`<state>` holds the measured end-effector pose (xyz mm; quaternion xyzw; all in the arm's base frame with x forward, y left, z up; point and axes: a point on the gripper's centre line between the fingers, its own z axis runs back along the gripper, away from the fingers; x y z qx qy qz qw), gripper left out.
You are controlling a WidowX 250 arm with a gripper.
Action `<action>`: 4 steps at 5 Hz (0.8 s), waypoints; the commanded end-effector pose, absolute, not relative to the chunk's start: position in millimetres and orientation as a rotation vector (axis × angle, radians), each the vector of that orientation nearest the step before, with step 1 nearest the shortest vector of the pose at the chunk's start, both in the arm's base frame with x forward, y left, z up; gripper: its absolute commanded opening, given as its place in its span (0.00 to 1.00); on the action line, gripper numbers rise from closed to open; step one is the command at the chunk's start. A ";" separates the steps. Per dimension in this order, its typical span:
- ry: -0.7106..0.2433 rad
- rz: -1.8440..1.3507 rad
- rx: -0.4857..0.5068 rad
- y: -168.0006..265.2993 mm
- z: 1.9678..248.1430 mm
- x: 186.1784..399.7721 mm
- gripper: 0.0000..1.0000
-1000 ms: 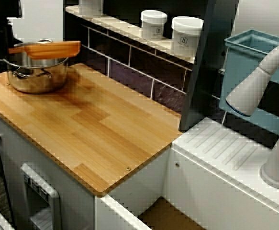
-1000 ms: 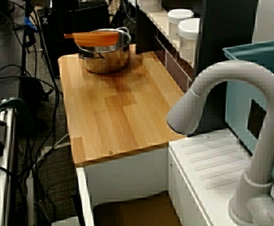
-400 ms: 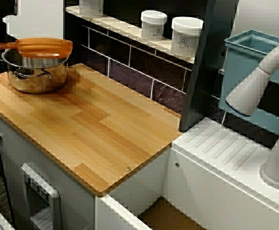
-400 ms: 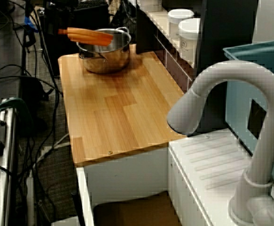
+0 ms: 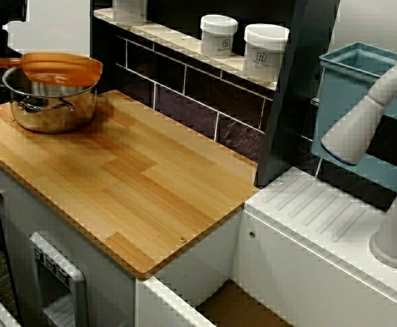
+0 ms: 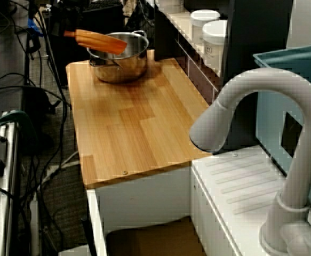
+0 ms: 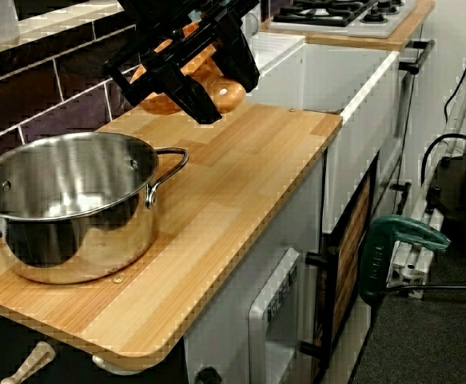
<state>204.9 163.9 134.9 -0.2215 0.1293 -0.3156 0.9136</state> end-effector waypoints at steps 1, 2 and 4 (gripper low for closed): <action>0.324 -0.612 -0.462 165.7 148.5 206.5 0.00; 0.327 -0.597 -0.429 164.5 148.6 206.6 0.00; 0.374 -0.554 -0.351 167.5 151.3 206.3 0.00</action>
